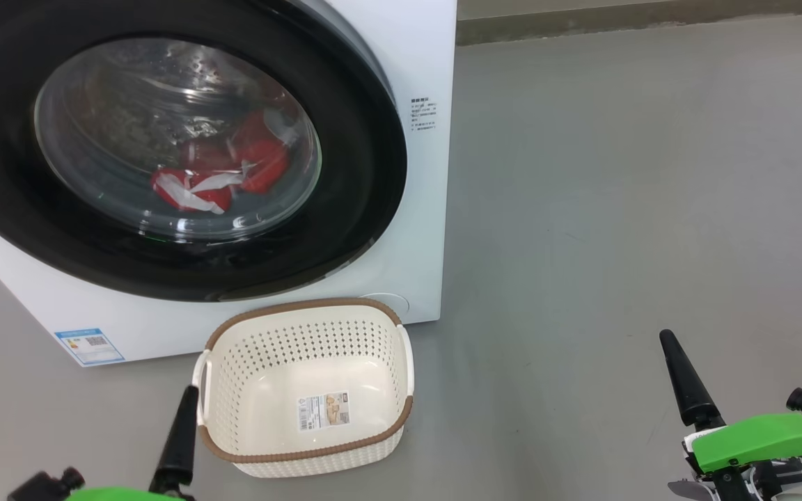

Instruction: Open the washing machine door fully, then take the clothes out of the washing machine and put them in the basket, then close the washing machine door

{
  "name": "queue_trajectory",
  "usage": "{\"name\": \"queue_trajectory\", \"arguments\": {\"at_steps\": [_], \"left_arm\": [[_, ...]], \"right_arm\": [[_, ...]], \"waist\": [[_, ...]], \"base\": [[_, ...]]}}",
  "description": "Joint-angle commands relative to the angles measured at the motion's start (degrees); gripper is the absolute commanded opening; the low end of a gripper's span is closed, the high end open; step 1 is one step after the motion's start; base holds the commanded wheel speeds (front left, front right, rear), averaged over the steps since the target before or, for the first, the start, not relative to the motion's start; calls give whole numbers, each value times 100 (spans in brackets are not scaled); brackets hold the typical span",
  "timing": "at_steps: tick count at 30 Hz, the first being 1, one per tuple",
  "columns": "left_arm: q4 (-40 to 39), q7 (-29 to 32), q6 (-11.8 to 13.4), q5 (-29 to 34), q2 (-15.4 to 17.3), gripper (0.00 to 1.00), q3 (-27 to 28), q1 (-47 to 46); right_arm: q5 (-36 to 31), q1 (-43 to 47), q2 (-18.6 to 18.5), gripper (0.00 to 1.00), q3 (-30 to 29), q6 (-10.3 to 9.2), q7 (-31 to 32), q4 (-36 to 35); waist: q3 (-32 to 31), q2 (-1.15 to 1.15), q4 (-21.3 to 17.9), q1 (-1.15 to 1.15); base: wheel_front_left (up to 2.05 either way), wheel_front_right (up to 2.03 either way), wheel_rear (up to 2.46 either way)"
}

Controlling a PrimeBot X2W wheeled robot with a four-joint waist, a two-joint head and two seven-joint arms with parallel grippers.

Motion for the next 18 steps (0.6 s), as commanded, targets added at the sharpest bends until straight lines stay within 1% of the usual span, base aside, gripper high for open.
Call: {"name": "queue_trajectory", "arguments": {"at_steps": [1, 11, 18], "left_arm": [[-186, -74, -18, 259, 42, 100, 88, -312], [-231, -238, -16, 1200, 40, 100, 143, -382], [-277, -336, 3, 1654, 42, 100, 117, -427]], "right_arm": [[-278, -276, -71, 100, 70, -1, -68, -193], [-1321, -328, -59, 100, 118, -1, -235, -191], [-1755, -376, -47, 100, 182, -1, -335, -153]], "waist": [[2, 0, -2, -1], [3, 0, -7, -1], [4, 0, -16, -1]], "base": [[0, 0, 0], [0, 0, 0], [0, 0, 0]]}}
